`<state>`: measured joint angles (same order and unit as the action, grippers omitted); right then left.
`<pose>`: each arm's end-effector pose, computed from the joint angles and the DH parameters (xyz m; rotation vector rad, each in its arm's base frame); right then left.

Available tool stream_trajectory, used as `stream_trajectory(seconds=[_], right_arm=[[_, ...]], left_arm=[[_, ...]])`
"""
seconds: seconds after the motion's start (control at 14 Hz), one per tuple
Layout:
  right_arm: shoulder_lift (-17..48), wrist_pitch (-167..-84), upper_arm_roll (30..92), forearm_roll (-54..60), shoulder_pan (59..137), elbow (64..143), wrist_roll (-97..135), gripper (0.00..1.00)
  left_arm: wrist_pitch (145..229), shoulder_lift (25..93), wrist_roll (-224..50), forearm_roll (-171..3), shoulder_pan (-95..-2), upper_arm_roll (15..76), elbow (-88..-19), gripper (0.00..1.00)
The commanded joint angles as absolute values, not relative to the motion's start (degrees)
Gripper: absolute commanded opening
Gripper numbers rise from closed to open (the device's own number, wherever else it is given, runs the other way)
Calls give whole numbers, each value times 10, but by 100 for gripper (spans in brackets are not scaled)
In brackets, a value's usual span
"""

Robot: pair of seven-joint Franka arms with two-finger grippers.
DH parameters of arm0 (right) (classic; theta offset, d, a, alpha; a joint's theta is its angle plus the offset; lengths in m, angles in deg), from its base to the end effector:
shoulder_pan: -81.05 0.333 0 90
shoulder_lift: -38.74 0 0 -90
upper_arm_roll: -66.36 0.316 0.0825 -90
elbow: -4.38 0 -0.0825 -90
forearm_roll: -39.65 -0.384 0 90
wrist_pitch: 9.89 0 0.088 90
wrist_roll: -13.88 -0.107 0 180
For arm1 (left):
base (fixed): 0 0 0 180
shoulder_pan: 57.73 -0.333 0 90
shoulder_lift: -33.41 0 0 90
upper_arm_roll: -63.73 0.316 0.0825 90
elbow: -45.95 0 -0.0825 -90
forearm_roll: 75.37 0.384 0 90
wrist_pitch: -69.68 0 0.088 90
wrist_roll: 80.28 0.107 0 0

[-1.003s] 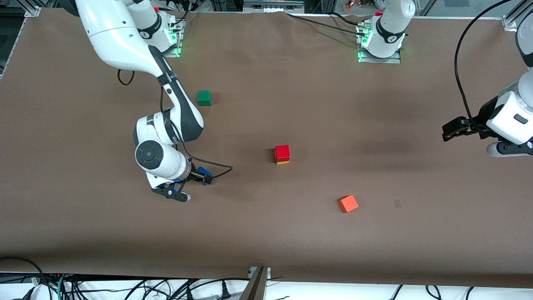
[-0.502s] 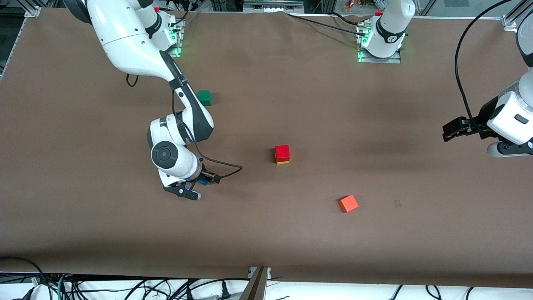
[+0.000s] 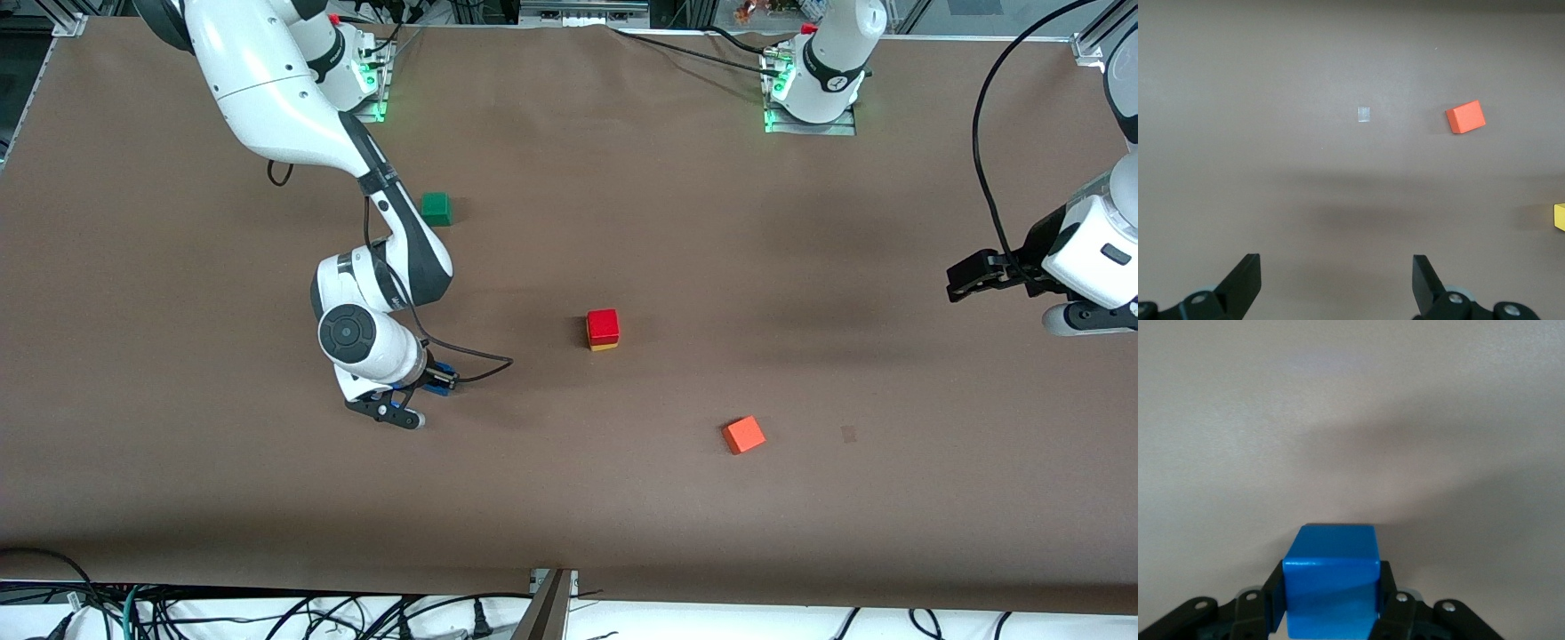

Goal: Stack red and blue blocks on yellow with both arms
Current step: 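Carry the blue cube with the right gripper over the red cube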

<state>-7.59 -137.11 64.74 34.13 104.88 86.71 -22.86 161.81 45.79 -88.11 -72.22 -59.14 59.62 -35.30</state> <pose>0.6661 0.2793 0.2071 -3.0686 0.4706 0.0755 0.6216 -0.0189 0.5731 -3.0967 -0.1367 0.0340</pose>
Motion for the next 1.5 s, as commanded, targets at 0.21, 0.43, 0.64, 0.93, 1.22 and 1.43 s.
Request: stream_trajectory(seconds=[0.21,0.43,0.64,0.93,1.22,1.43], right_arm=[[-45,-1225,681,337,1089,766,-217,16],[-41,-1228,711,341,1139,738,-226,16],[-49,-1254,705,344,1188,694,-239,16],[-62,-1294,704,356,1224,693,-242,17],[-84,-1306,704,399,1231,673,-216,16],[-100,-1311,704,401,1231,656,-200,17]], left_arm=[[1613,465,-878,-735,-590,598,-337,100],[1614,465,-878,-736,-592,598,-337,100],[1613,465,-878,-736,-592,599,-337,100],[1614,465,-878,-736,-592,599,-337,100],[1613,465,-878,-737,-592,598,-337,100],[1614,465,-880,-737,-590,598,-337,100]])
